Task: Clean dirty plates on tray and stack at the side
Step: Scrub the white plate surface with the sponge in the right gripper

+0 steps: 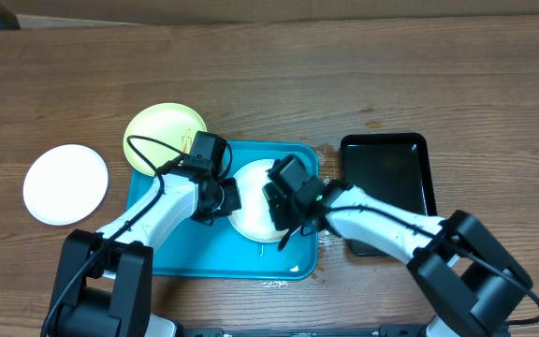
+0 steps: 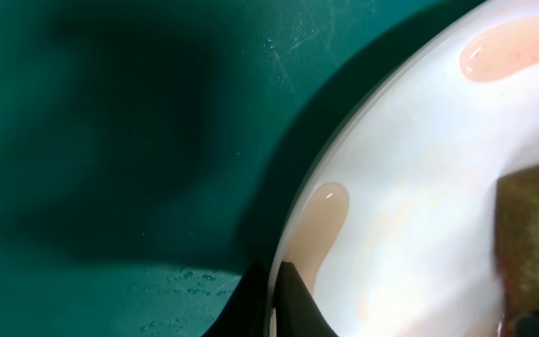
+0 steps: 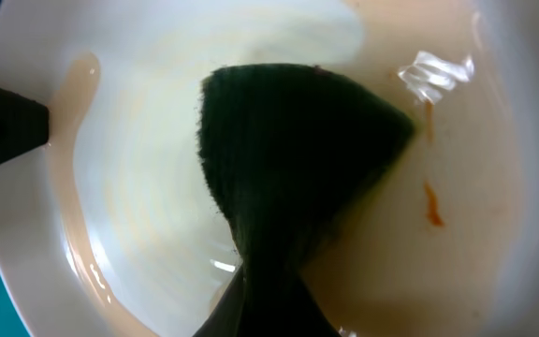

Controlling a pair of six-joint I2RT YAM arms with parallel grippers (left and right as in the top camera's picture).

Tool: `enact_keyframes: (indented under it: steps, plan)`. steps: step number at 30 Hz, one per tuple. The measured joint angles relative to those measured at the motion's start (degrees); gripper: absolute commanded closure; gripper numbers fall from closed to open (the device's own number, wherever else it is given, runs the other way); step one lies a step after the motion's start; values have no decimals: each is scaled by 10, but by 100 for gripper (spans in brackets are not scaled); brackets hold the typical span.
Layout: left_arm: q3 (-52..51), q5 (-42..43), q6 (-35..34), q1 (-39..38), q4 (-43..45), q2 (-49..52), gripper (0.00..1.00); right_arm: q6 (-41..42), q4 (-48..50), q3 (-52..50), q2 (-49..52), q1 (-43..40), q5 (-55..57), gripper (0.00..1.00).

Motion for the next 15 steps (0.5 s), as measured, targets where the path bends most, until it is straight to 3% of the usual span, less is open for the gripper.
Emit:
enact_keyframes:
  steps: [8,15]
  plan:
    - [0,0,0,0,0,0,96,-51,-16,57,-61,-93,-102,96]
    - [0,0,0,0,0,0,96,-116,-27,61,-42,-109,-120,96]
